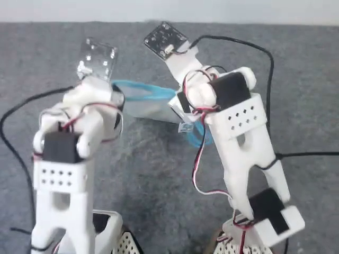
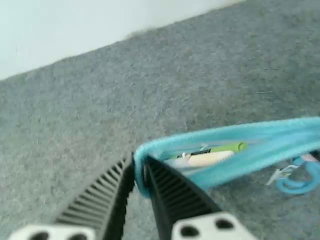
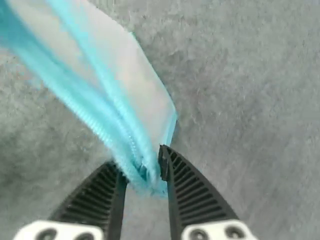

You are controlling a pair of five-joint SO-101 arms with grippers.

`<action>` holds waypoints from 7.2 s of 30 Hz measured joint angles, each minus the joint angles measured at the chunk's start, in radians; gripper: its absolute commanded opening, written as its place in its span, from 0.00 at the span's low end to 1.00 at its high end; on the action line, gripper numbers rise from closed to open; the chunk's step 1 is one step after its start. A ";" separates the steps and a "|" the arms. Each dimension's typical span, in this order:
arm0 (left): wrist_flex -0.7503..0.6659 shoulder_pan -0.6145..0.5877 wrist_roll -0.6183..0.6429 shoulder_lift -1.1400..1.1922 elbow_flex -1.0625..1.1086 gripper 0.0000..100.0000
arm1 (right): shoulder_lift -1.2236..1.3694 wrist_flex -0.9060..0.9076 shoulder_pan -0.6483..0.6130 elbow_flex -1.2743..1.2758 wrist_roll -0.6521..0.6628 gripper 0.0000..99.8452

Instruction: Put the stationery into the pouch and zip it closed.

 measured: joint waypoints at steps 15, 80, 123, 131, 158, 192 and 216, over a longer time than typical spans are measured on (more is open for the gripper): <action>0.054 -0.089 -0.018 0.121 -0.236 0.01 | 0.117 0.028 0.014 -0.224 0.009 0.01; -0.172 -0.037 -0.130 -0.066 0.588 0.01 | -0.353 0.031 0.057 0.417 0.094 0.26; -0.713 0.003 0.173 -0.061 0.850 0.01 | -1.059 -1.037 -0.117 1.769 -0.034 0.26; -0.713 0.003 0.180 -0.061 0.848 0.01 | -0.763 -1.143 -0.118 1.688 -0.044 0.26; -0.760 0.003 0.180 -0.061 0.884 0.01 | -0.361 -1.152 -0.035 1.455 -0.046 0.01; -0.833 0.161 0.213 -0.051 0.937 0.01 | -0.916 -0.480 -0.310 1.203 0.020 0.07; -0.833 0.144 0.218 -0.052 0.937 0.01 | -0.870 -0.787 -0.149 1.571 -0.256 0.32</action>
